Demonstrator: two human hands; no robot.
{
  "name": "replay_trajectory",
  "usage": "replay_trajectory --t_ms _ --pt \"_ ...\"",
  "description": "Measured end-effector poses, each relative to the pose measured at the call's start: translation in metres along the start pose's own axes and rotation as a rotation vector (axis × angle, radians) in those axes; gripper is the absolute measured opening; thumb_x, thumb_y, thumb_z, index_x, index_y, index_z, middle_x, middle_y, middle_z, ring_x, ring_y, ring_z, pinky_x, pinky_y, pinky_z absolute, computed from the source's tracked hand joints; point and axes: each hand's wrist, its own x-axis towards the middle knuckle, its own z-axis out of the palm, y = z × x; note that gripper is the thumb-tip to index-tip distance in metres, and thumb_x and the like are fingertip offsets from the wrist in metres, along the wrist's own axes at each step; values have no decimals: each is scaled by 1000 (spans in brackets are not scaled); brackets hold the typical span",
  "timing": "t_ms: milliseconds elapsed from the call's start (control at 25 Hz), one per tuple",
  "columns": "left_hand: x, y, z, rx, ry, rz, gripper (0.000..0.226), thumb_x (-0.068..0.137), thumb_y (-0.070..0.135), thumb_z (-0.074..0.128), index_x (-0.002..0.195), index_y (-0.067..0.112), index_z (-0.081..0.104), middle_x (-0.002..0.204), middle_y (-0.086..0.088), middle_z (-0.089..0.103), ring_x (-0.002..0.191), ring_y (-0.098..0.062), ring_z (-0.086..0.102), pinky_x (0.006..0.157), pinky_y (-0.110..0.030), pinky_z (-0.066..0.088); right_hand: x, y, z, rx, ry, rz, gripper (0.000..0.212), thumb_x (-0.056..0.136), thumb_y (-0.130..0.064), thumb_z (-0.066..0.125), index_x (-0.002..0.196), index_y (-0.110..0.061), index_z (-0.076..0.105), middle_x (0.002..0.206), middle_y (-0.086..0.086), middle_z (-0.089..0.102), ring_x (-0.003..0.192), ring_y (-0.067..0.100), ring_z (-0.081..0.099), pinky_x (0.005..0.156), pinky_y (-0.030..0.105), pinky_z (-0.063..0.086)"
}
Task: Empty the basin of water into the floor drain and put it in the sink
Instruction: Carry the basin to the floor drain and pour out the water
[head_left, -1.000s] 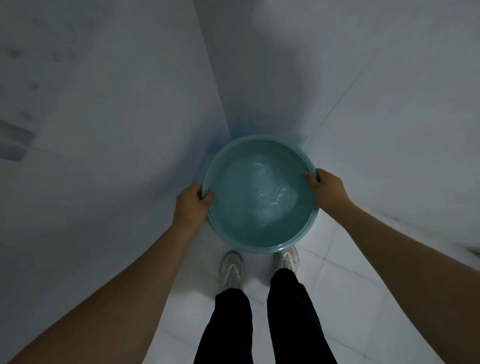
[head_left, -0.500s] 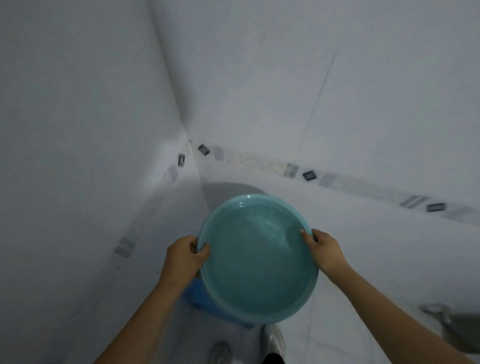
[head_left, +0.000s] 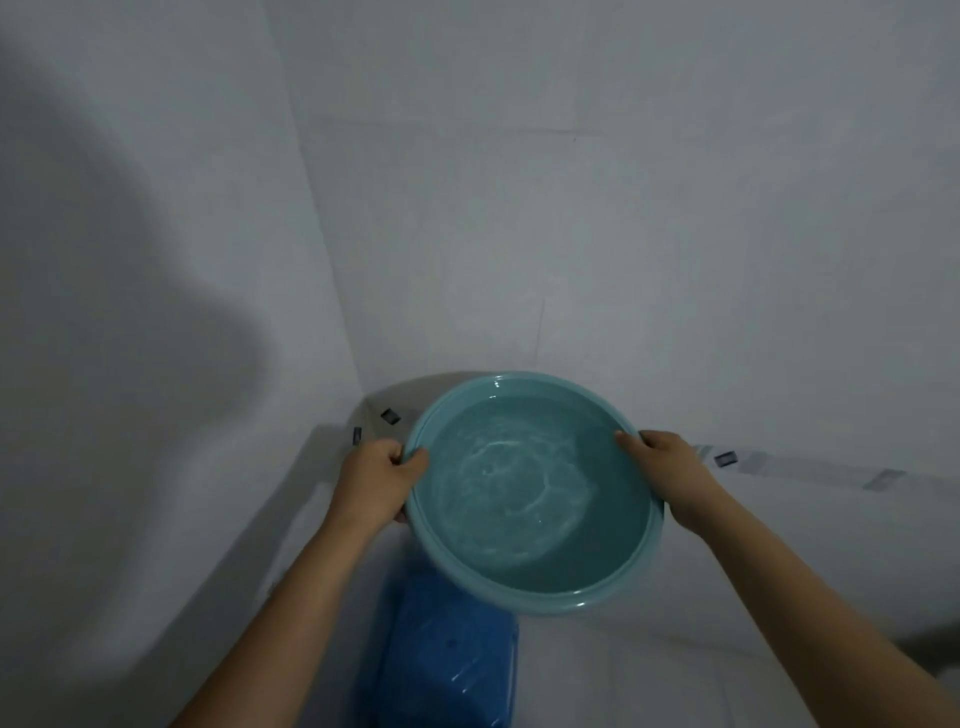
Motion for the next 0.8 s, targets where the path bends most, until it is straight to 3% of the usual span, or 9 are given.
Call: replay_trajectory --t_ms 160,400,600,800 --pt "-3 38 -14 -31 -45 3 30 90 17 68 66 1 60 49 -9 60 32 -13 56 34 -22 45 -18 -33 -32 -1 9 15 36 95 -33 58 91 0 73 91 21 75 86 40 72 79 58 58" --pt "-20 80 -15 -26 -94 53 34 90 13 67 60 6 53 39 -1 53 26 -9 47 31 -18 40 -61 -51 -68 41 70 43 33 96 -30 59 93 0 73 90 21 75 84 41 73 78 59 58" --pt "-37 97 -2 1 -255 40 28 94 12 64 68 3 57 49 -8 57 29 -9 51 30 -20 43 -103 -35 -92 89 149 130 31 95 -29 60 91 0 72 91 22 75 84 42 73 78 58 58" --pt "-74 118 36 36 -377 98 31 94 10 64 64 6 53 49 -8 55 28 -10 48 29 -19 41 -150 2 -134 123 271 187 31 95 -30 61 91 -2 73 83 16 76 79 36 74 76 51 61"
